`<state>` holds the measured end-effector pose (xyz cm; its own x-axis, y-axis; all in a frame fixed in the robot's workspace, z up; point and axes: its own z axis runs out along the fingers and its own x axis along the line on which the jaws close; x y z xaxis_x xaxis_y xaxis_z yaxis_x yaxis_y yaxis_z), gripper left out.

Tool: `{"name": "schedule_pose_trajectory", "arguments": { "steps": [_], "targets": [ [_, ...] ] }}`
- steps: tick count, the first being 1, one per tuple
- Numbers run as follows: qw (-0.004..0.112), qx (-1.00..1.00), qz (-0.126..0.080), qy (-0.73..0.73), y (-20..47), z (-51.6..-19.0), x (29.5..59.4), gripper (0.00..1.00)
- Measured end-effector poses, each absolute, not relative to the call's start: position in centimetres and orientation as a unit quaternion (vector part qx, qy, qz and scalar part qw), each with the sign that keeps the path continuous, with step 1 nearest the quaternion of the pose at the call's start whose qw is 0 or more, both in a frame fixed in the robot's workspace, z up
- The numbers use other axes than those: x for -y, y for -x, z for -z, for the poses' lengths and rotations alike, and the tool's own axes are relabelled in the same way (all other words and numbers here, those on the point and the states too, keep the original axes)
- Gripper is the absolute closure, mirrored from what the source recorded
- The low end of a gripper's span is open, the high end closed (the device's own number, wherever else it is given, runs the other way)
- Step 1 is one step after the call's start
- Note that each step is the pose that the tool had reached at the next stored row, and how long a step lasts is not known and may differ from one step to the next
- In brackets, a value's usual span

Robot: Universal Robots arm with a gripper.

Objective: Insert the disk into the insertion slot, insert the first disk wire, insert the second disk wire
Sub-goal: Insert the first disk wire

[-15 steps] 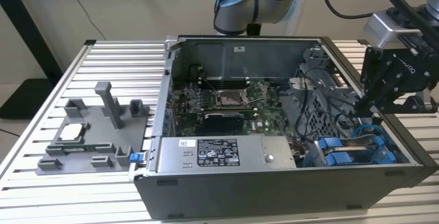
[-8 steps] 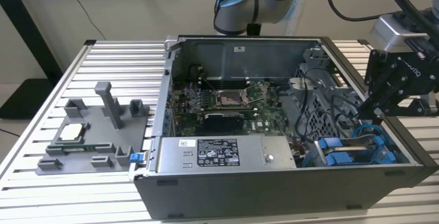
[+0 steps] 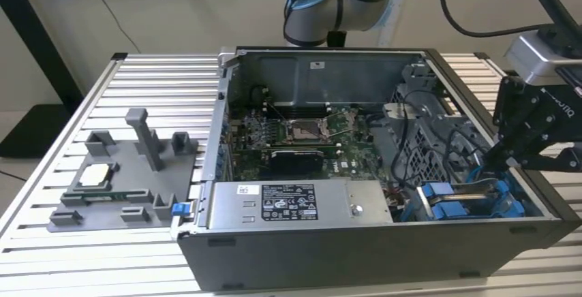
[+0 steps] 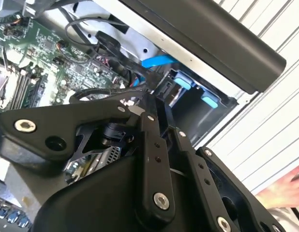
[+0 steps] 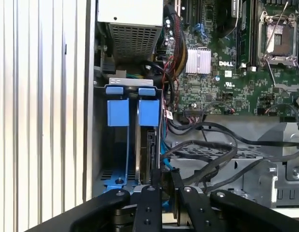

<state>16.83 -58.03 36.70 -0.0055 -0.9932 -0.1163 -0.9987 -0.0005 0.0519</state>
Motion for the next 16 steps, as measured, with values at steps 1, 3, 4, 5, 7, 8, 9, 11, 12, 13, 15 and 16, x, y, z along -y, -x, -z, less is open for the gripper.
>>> {"name": "schedule_pose_trajectory", "arguments": {
  "steps": [1, 3, 4, 5, 7, 8, 9, 11, 12, 13, 15, 16],
  "targets": [
    [0.023, -0.707, -0.06, 0.704, -16.8, -36.7, 58.3, 1.0],
    [0.023, -0.707, -0.06, 0.704, -16.8, -36.6, 58.7, 1.0],
    [0.023, -0.708, -0.059, 0.703, -16.8, -36.6, 58.8, 1.0],
    [0.023, -0.709, -0.059, 0.703, -16.7, -36.5, 58.9, 1.0],
    [0.022, -0.712, -0.058, 0.699, -16.6, -36.2, 58.9, 1.0],
    [0.022, -0.714, -0.058, 0.697, -16.6, -36.0, 58.9, 1.0],
    [0.022, -0.717, -0.058, 0.695, -16.5, -35.8, 58.9, 1.0],
    [0.023, -0.721, -0.057, 0.69, -16.5, -35.4, 58.9, 1.0],
    [0.023, -0.723, -0.057, 0.688, -16.5, -35.3, 58.9, 1.0],
    [0.023, -0.724, -0.057, 0.687, -16.5, -35.2, 58.9, 1.0],
    [0.023, -0.725, -0.057, 0.686, -16.5, -35.0, 58.9, 1.0],
    [0.023, -0.725, -0.057, 0.686, -16.5, -35.0, 58.8, 1.0]
  ]
}}
